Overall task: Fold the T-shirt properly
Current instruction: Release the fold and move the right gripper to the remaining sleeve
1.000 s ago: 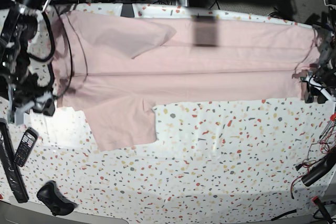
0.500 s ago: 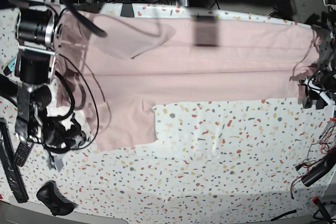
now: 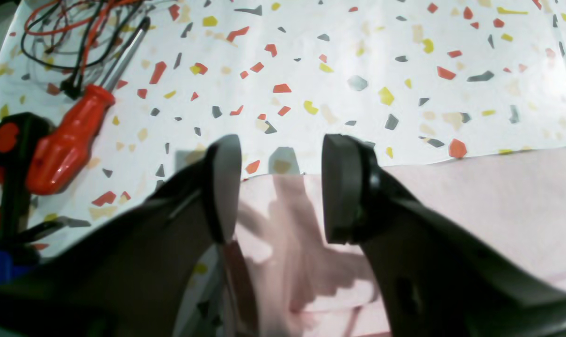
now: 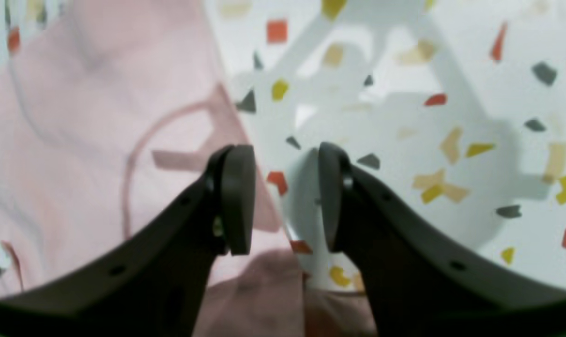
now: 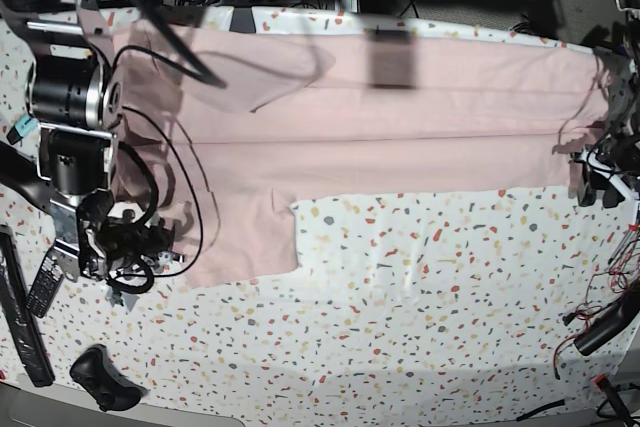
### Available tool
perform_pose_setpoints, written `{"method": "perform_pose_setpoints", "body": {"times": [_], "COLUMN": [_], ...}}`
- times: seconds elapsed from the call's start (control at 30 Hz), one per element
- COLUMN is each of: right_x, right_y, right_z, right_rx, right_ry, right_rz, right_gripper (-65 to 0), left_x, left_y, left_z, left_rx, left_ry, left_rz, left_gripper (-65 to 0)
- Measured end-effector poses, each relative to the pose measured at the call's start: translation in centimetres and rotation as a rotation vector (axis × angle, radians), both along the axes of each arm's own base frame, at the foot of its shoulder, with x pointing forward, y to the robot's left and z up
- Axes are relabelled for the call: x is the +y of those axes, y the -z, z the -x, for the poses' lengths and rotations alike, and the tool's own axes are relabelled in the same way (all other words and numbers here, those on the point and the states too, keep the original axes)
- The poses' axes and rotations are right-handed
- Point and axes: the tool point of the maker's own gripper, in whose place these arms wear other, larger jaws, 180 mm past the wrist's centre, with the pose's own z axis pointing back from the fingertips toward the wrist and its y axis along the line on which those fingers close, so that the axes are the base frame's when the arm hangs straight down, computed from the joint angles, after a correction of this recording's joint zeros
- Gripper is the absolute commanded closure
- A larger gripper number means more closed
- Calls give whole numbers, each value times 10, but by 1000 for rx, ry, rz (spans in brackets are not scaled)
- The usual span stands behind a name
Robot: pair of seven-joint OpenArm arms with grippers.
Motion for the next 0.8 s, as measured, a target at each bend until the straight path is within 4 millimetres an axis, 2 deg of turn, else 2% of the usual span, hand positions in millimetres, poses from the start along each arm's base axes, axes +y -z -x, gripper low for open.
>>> {"method": "perform_pose_setpoints", "body": {"times": [0.1, 0.27, 0.37, 0.5, 0.6, 0.67, 0.8], "right_x": [9, 9, 13, 31, 44, 50, 47], "right_y": [5, 8, 7, 2, -7, -20, -40], "right_z": [1, -1, -2, 0, 0, -8, -20], "right_rx": [13, 8, -3, -24, -23, -59, -107], "right_ry": [-4, -25, -45, -180, -224, -237, -249], "right_rz": [-18, 27, 12, -21, -50, -60, -32], "right_gripper": [-188, -5, 0, 0, 0, 0, 0], "left_x": [0, 0, 0, 0, 0, 0, 0], "left_y": [0, 0, 0, 0, 0, 0, 0], "left_z": [0, 0, 0, 0, 0, 0, 0], "left_rx": [0, 0, -1, 0, 0, 0, 0], "left_ry": [0, 0, 0, 0, 0, 0, 0], "left_rz": [0, 0, 0, 0, 0, 0, 0], "left_gripper": [-266, -266, -266, -266, -266, -266, -266]}}
